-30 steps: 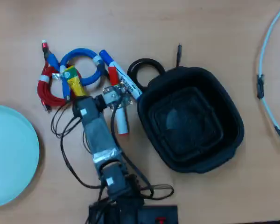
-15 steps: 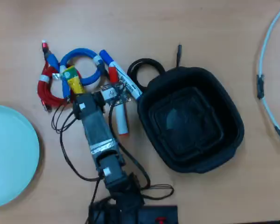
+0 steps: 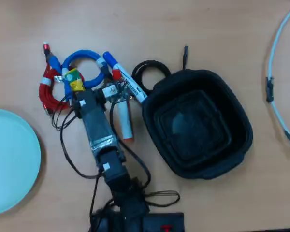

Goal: Pick up the yellow instant coffee stick, then put it in the black bowl

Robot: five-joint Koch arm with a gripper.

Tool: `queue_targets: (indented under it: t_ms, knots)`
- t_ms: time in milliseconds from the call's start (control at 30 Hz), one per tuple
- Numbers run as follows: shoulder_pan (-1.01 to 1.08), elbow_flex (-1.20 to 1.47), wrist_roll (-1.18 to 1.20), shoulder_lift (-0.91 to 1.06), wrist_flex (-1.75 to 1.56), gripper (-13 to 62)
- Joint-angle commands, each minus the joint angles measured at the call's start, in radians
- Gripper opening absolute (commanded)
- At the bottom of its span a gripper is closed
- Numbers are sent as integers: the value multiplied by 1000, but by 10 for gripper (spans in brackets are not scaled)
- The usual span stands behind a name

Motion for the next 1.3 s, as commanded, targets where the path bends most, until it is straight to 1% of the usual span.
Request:
queue_targets:
  t_ms: [0,233,300,333,400,500,533,600,900,1100,1267]
  knots:
    - [-8,-64,-5,-2,-9,354]
    - [-8,-52,127,-2,-9,348]
    - [-5,-51,130,-2,0,312]
    - [-6,-51,130,-3,2,274]
    - [-9,-46,130,-3,5,167]
    - [-21,-15,130,0,5,-57]
    - [-25,-9,130,2,5,-102]
    - [-23,3,130,2,15,-56]
    - [-40,17,160,11,38,-62]
    - [-61,2,255,44,98,-62]
    - [-97,5,376,132,106,-63]
